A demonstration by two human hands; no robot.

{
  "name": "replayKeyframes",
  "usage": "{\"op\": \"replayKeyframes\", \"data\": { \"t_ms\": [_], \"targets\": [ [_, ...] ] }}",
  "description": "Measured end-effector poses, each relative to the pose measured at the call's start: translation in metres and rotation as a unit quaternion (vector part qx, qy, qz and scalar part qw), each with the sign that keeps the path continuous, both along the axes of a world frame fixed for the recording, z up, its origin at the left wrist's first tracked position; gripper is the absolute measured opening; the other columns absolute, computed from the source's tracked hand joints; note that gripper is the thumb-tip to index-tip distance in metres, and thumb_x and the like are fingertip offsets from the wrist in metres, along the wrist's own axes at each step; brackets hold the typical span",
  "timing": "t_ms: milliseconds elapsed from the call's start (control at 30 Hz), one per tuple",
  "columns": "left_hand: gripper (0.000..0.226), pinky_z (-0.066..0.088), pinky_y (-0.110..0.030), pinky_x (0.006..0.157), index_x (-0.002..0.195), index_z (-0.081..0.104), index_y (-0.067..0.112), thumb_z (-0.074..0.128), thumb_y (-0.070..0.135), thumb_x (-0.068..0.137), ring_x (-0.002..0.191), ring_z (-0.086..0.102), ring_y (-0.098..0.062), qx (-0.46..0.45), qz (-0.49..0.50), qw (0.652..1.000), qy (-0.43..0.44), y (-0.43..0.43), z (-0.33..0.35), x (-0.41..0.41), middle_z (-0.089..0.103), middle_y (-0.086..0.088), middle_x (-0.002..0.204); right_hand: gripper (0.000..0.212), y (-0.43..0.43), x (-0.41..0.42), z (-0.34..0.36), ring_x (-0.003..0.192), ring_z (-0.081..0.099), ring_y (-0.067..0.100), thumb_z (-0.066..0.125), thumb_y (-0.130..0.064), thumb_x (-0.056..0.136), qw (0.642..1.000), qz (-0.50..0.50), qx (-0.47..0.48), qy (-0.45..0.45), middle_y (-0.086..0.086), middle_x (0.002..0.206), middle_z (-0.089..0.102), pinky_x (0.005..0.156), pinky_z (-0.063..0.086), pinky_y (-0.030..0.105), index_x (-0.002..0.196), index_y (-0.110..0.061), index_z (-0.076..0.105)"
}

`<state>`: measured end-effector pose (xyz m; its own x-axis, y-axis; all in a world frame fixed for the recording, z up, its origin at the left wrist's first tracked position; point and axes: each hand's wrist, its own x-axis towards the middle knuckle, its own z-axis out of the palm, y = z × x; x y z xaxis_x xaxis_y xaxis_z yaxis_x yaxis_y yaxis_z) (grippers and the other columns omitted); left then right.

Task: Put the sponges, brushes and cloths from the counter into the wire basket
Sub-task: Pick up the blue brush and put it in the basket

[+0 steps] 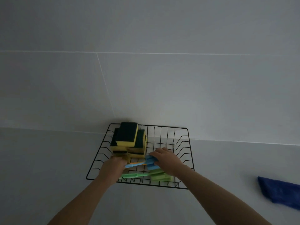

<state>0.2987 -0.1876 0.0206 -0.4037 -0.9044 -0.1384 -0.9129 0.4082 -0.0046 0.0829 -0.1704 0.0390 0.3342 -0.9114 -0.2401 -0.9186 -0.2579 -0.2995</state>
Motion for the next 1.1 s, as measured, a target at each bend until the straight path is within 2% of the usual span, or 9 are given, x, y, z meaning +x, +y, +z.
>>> {"op": "replayKeyframes", "data": {
  "t_ms": [67, 133, 300, 500, 700, 767, 900, 1000, 1100],
  "targets": [
    [0.021, 0.039, -0.026, 0.065, 0.100, 0.064, 0.012, 0.046, 0.020, 0.095, 0.085, 0.059, -0.020, 0.034, 0.016, 0.999, -0.014, -0.005, -0.006, 0.002, 0.067, -0.007, 0.100, 0.043, -0.005, 0.006, -0.006, 0.127, 0.036, 0.025, 0.046, -0.019, 0.093, 1.000, 0.000, 0.001, 0.012, 0.007, 0.138, 0.044, 0.106, 0.033, 0.039, 0.136, -0.017, 0.038],
    [0.023, 0.043, -0.024, 0.071, 0.105, 0.063, 0.013, 0.043, 0.020, 0.096, 0.091, 0.062, -0.020, 0.055, 0.012, 0.998, -0.010, -0.009, -0.010, 0.003, 0.068, -0.006, 0.103, 0.043, -0.010, 0.009, -0.012, 0.128, 0.034, 0.025, 0.045, -0.018, 0.093, 1.000, -0.004, 0.002, 0.024, 0.006, 0.139, 0.043, 0.106, 0.032, 0.039, 0.136, -0.018, 0.037],
    [0.023, 0.042, -0.022, 0.069, 0.102, 0.065, 0.012, 0.045, 0.018, 0.095, 0.075, 0.049, -0.012, 0.078, -0.001, 0.997, -0.024, -0.018, -0.023, 0.008, 0.064, -0.005, 0.089, 0.045, -0.017, 0.016, -0.024, 0.132, 0.032, 0.025, 0.044, -0.016, 0.094, 0.999, -0.007, 0.020, 0.040, 0.005, 0.143, 0.041, 0.112, 0.029, 0.040, 0.138, -0.019, 0.034],
    [0.019, 0.051, -0.025, 0.077, 0.100, 0.065, 0.009, 0.048, 0.012, 0.091, 0.075, 0.056, -0.014, 0.119, 0.011, 0.989, -0.082, -0.026, -0.022, 0.014, 0.061, -0.003, 0.085, 0.042, -0.020, 0.020, -0.031, 0.135, 0.029, 0.027, 0.039, -0.018, 0.096, 0.999, 0.017, 0.031, 0.030, 0.006, 0.144, 0.039, 0.113, 0.026, 0.040, 0.139, -0.017, 0.034],
    [0.021, 0.042, -0.024, 0.065, 0.097, 0.065, 0.010, 0.047, 0.020, 0.093, 0.072, 0.050, -0.014, 0.115, 0.010, 0.991, -0.074, -0.023, -0.015, 0.016, 0.044, 0.006, 0.063, 0.054, -0.019, 0.016, -0.030, 0.146, -0.006, 0.025, 0.032, -0.041, 0.097, 0.995, 0.004, 0.082, 0.049, 0.003, 0.159, 0.004, 0.116, -0.001, 0.051, 0.146, -0.029, 0.014],
    [0.023, 0.036, -0.021, 0.056, 0.086, 0.062, 0.014, 0.043, 0.023, 0.094, 0.070, 0.048, -0.015, 0.106, 0.017, 0.993, -0.056, -0.020, -0.008, 0.013, 0.035, 0.008, 0.057, 0.057, -0.019, 0.012, -0.028, 0.145, -0.010, 0.025, 0.031, -0.045, 0.096, 0.996, 0.000, 0.079, 0.048, 0.002, 0.159, -0.002, 0.116, -0.004, 0.051, 0.146, -0.031, 0.008],
    [0.025, 0.023, -0.018, 0.046, 0.075, 0.047, 0.019, 0.037, 0.028, 0.096, 0.069, 0.048, -0.015, 0.073, 0.027, 0.997, -0.001, -0.015, 0.001, 0.006, 0.036, 0.008, 0.057, 0.061, -0.013, 0.002, -0.016, 0.145, -0.014, 0.025, 0.029, -0.047, 0.096, 0.997, -0.002, 0.057, 0.047, 0.003, 0.158, -0.010, 0.116, -0.006, 0.048, 0.146, -0.032, -0.002],
    [0.023, 0.035, -0.020, 0.056, 0.096, 0.057, 0.016, 0.038, 0.030, 0.096, 0.083, 0.056, -0.016, 0.023, 0.021, 0.998, 0.060, -0.012, 0.010, -0.003, 0.057, 0.003, 0.084, 0.064, -0.004, -0.008, -0.005, 0.143, -0.018, 0.024, 0.028, -0.048, 0.096, 0.998, -0.001, 0.026, 0.052, 0.003, 0.157, -0.015, 0.116, -0.008, 0.045, 0.145, -0.031, -0.009],
    [0.046, 0.045, -0.026, 0.085, 0.138, 0.033, 0.017, 0.040, 0.034, 0.096, 0.113, 0.052, -0.018, 0.005, 0.015, 0.994, 0.105, -0.006, 0.023, -0.013, 0.050, -0.004, 0.131, 0.067, 0.011, -0.020, 0.007, 0.138, -0.026, 0.021, 0.020, -0.056, 0.092, 0.998, -0.012, -0.007, 0.056, 0.001, 0.154, -0.022, 0.114, -0.012, 0.041, 0.139, -0.032, -0.021]
  ]
}}
